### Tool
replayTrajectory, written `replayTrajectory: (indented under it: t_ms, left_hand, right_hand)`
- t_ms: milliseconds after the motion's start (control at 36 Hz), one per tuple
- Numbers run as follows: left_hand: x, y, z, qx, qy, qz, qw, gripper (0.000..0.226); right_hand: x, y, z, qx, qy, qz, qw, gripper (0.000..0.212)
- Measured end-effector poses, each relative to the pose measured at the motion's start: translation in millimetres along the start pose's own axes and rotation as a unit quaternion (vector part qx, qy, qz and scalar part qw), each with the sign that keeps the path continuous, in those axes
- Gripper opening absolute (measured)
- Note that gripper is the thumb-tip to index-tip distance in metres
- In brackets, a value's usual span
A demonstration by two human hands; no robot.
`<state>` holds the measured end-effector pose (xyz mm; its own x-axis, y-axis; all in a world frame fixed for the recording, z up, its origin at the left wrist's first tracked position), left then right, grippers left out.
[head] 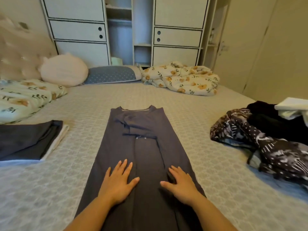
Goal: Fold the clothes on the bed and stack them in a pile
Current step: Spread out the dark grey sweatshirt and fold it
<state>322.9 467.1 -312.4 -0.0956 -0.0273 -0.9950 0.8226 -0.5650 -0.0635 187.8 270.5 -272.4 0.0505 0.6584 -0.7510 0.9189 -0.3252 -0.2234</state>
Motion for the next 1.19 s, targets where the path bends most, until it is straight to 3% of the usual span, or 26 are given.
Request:
replayTrajectory:
  t_ms: [56, 139, 250, 417, 500, 639, 722, 889, 1000, 1083, 1194]
  left_hand:
    - [1, -32, 7, 0.005, 0.000, 0.002, 1.000, 0.077]
    - [0, -76, 15, 0.007, 0.004, 0.004, 1.000, 0.079]
    - [6, -126, 25, 0.009, 0.003, -0.010, 1.000, 0.081]
    - [-1, -168, 24, 0.053, -0.003, -0.046, 0.998, 0.094]
    - [0, -182, 19, 0.063, -0.005, -0.037, 0.997, 0.095]
    - [0, -191, 15, 0.034, -0.039, 0.013, 0.999, 0.069]
    - [-8, -194, 19, 0.034, -0.046, 0.044, 0.997, 0.064]
    - [-17, -196, 33, 0.116, -0.025, 0.080, 0.990, 0.057]
    - [-15, -188, 36, 0.074, -0.013, 0.114, 0.991, 0.046]
    - [-10, -187, 40, 0.013, -0.109, 0.144, 0.984, 0.038]
    - [-10, -188, 43, -0.024, -0.354, 0.158, 0.922, 0.037]
  right_hand:
    - [14, -31, -4, 0.016, -0.067, 0.030, 0.997, 0.075]
    - [24, -72, -15, 0.067, -0.129, 0.091, 0.985, 0.052]
    - [28, -110, -22, 0.089, -0.250, 0.100, 0.959, 0.031]
    - [10, -132, -38, 0.016, -0.195, 0.132, 0.972, 0.013]
    - [20, -140, -44, -0.021, -0.151, 0.132, 0.980, 0.024]
    - [51, -155, -20, -0.060, -0.253, 0.120, 0.958, 0.030]
    - [53, -156, -9, -0.077, -0.223, 0.147, 0.960, 0.035]
    - [51, -160, 4, -0.088, -0.057, 0.168, 0.980, 0.039]
    - [53, -167, 8, -0.072, 0.056, 0.180, 0.979, 0.047]
    - [54, -166, 10, -0.084, 0.009, 0.174, 0.981, 0.042]
    - [49, -161, 11, -0.083, -0.066, 0.171, 0.980, 0.040]
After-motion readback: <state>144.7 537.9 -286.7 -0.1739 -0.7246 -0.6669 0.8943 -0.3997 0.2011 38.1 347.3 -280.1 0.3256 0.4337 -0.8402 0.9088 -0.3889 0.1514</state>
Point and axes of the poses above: each hand's wrist, its own y-axis towards the middle knuckle, its own x-axis out of the palm, z = x × y, the point moved 2 cm from there along y, towards the middle knuckle, and after that the axes turned 7 degrees about y, right-handed, at the moved point
